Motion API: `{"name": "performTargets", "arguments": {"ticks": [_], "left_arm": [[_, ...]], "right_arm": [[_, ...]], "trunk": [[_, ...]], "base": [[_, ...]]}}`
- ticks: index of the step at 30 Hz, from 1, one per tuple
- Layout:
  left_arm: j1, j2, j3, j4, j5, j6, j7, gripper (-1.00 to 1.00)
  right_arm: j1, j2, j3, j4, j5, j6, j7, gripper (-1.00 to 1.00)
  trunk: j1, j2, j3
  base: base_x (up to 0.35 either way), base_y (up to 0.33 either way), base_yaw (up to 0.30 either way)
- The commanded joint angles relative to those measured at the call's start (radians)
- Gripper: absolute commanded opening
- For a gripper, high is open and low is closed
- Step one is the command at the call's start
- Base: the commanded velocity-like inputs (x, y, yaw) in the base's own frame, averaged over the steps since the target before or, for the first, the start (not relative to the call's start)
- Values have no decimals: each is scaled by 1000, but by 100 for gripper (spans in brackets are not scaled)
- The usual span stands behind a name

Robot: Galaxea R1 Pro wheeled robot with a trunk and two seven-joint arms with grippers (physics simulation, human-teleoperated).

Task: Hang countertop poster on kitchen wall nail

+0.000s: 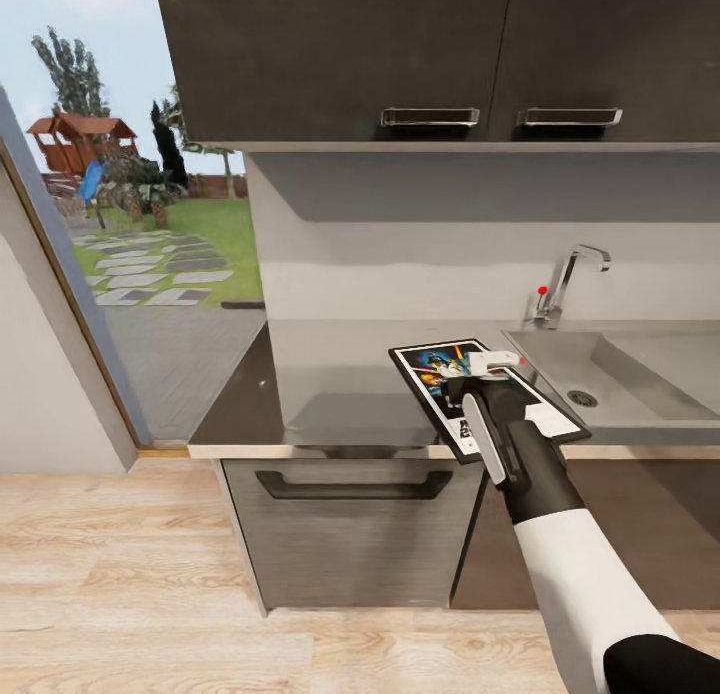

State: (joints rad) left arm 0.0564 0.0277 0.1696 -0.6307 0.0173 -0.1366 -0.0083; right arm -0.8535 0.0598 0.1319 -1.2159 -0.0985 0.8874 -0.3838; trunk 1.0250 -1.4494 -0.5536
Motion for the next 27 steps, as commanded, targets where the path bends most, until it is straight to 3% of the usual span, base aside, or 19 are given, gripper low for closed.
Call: {"name": "performTargets", "arguments": {"ticks": [1,16,22,27], "left_arm": [[0,0,1,-1,2,-1,-1,100],[0,0,1,-1,2,-1,-1,100],[0,0,1,0,2,-1,-1,100],[0,0,1,1,2,-1,-1,100]], "right_arm": [[1,0,1,-4,-10,2,-10,100],[40,-3,-28,-38,-10,-6,-7,100],[129,-3,-30,-159,-10,-8,-6,100],[227,-3,-27,-234,-8,-100,-9,100]], "trunk": [[0,0,-1],[0,0,-1],[0,0,-1],[0,0,-1]], "base": [[-14,0,0],[-2,0,0],[-111,0,0],[-310,0,0]]}}
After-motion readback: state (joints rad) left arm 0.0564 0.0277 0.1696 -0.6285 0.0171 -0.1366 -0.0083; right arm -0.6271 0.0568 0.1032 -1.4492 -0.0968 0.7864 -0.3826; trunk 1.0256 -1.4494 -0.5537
